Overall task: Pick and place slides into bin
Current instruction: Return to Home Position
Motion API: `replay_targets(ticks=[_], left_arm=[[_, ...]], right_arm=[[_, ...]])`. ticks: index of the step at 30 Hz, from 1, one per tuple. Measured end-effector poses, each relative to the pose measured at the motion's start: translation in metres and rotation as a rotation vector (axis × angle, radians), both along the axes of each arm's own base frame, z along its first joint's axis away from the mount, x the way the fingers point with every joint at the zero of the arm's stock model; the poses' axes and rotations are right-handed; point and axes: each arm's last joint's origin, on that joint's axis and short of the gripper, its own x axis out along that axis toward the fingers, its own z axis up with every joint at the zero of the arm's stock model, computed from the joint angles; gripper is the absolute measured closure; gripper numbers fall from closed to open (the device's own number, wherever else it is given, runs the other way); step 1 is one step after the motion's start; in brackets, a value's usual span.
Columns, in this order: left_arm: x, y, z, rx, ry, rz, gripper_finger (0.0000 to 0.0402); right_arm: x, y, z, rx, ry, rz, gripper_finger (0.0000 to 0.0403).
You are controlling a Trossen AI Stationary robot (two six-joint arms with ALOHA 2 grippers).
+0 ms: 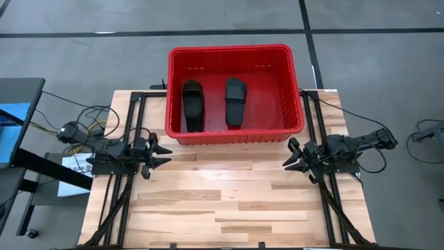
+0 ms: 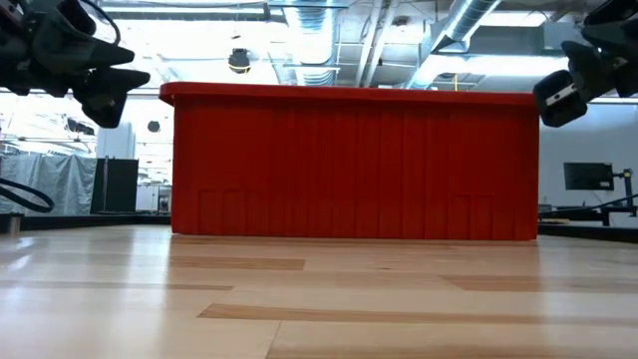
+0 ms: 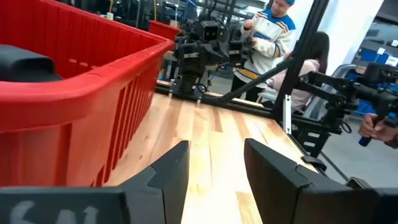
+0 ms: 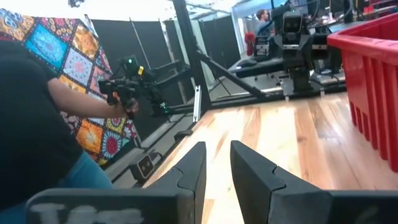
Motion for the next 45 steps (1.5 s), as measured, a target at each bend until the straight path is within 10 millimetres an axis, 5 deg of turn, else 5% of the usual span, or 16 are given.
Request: replay_targets(ticks=[45], left_arm=[[-0.0005,-0.0017,-0.0007,0.033,0.007,-0.018,0.0256]], right_arm=[[0.0029,0.0007,-0.0045,-0.036,0.044,-0.003,0.0338]])
